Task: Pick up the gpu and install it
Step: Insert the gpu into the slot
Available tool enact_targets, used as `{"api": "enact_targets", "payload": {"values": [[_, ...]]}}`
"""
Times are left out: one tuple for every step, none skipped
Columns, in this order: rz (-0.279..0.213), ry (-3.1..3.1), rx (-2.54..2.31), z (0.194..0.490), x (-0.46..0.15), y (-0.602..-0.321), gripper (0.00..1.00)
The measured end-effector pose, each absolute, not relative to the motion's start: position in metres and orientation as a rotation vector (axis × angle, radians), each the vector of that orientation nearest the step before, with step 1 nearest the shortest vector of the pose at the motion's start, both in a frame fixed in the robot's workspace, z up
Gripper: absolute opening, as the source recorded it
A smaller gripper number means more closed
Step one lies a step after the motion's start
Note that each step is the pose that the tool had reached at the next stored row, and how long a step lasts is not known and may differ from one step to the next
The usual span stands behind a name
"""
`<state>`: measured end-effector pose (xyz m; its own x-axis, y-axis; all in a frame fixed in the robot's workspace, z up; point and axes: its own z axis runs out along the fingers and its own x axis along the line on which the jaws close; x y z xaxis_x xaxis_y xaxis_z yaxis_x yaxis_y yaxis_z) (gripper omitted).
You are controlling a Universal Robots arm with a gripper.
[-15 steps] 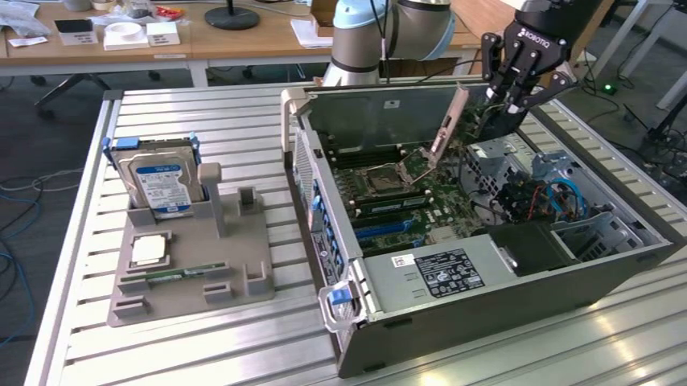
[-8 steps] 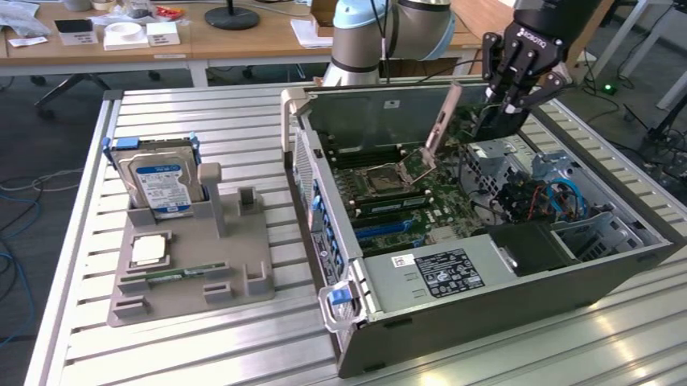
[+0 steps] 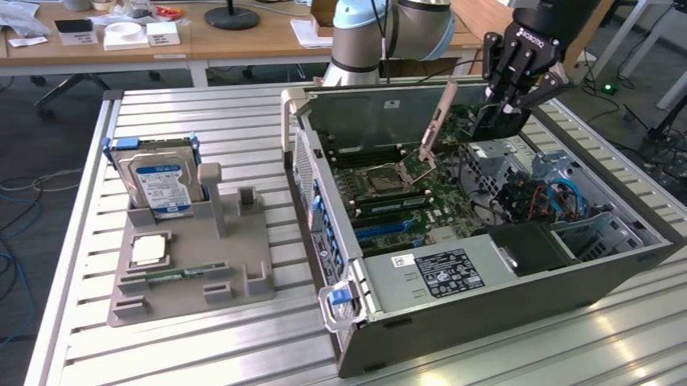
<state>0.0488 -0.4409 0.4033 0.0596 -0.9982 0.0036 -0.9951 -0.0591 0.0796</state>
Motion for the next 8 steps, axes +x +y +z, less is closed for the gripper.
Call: {"api": "enact_targets", "payload": {"values": [[-0.08,-2.112,2.242,0.4033,0.0488,-0.4409,0.26],[-0.08,-2.112,2.242,0.4033,0.0487,-0.4409,0.26],[-0.079,-2.113,2.242,0.4032,0.0481,-0.4409,0.26],[-0.076,-2.114,2.244,0.403,0.0474,-0.4409,0.26],[-0.069,-2.117,2.247,0.4027,0.0466,-0.4409,0.26],[-0.062,-2.121,2.25,0.4023,0.0457,-0.4409,0.26],[-0.054,-2.124,2.254,0.402,0.0448,-0.4409,0.26],[-0.046,-2.127,2.257,0.4014,0.0439,-0.4409,0.26]]}}
